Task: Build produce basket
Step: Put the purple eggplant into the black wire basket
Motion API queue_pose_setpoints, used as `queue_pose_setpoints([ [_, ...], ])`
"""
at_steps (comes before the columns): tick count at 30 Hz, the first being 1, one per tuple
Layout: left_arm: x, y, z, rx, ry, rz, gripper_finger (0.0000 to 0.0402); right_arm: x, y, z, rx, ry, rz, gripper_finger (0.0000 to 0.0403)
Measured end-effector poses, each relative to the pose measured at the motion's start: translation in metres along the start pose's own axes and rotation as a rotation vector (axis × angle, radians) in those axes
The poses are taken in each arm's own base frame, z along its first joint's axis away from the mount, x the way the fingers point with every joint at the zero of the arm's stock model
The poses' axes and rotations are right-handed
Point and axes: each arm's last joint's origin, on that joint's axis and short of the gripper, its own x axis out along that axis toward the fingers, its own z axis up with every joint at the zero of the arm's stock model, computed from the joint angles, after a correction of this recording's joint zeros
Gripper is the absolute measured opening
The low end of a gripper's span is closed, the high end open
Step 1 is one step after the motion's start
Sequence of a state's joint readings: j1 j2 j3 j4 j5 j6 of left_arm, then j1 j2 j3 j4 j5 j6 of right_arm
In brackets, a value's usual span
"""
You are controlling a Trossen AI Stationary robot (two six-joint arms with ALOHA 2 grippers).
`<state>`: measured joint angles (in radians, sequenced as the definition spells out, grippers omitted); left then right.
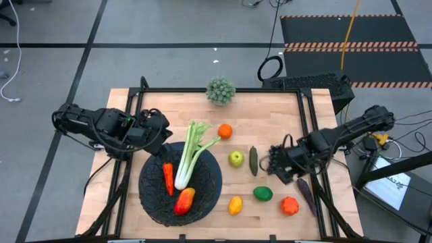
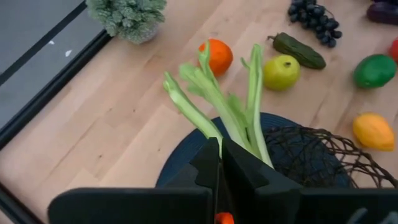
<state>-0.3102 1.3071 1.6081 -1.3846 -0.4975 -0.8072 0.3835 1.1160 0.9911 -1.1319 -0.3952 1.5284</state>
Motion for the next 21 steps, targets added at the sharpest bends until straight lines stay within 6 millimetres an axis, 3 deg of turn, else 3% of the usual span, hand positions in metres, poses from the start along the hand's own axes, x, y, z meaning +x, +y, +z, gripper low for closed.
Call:
queue_pose_setpoints([
  [7,0.006,0.009,0.008,0.024,0.002,0.035,0.0024,0.023,-0.011,-0.019,-0.005,0.031,-0.105,0.0324],
  [21,0.013,0.021,0.017,0.014,0.032,0.05,0.0024,0.076,-0.045,-0.005,-0.03,0.033,-0.224,0.0324],
])
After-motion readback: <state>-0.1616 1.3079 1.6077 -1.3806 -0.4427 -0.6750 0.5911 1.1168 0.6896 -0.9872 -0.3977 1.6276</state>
